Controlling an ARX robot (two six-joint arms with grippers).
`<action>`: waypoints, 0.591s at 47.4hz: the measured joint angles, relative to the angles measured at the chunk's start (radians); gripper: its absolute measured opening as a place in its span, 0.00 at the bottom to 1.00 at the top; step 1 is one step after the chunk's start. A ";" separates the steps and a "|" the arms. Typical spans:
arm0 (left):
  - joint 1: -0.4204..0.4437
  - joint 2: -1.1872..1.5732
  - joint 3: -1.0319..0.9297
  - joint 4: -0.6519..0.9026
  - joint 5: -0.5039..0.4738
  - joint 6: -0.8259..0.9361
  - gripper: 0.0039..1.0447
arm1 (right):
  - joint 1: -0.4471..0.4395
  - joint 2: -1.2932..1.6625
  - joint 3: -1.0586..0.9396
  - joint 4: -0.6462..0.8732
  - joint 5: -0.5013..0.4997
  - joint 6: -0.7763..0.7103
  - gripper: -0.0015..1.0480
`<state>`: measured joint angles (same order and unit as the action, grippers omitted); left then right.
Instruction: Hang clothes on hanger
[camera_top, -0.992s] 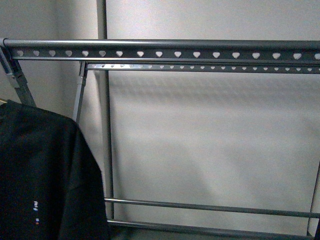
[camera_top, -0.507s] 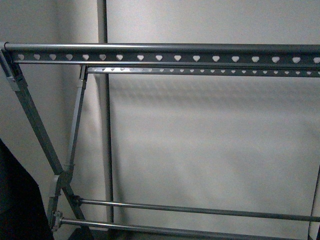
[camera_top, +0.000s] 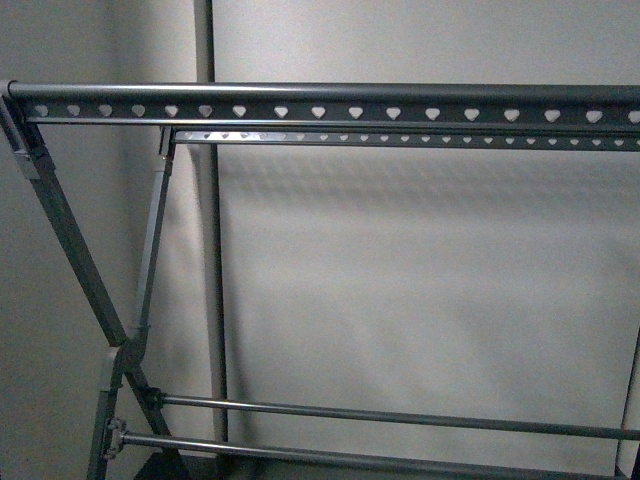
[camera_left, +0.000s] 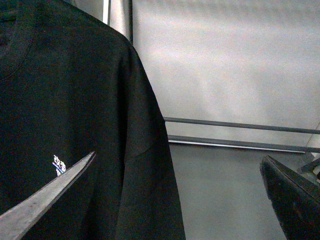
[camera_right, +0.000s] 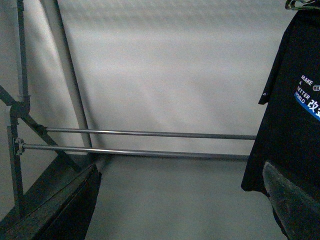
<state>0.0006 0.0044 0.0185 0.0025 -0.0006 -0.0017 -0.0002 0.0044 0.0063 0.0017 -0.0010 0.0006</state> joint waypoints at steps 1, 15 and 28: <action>0.000 0.000 0.000 0.000 0.000 0.000 0.94 | 0.000 0.000 0.000 0.000 0.000 0.000 0.93; 0.041 0.641 0.251 0.323 0.200 -0.066 0.94 | 0.000 0.000 0.000 0.000 0.000 0.000 0.93; 0.134 1.088 0.643 0.179 -0.080 -0.444 0.94 | 0.000 0.000 0.000 0.000 0.000 0.000 0.93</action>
<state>0.1341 1.0927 0.6613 0.1818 -0.0803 -0.4458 -0.0002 0.0040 0.0063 0.0017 -0.0013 0.0006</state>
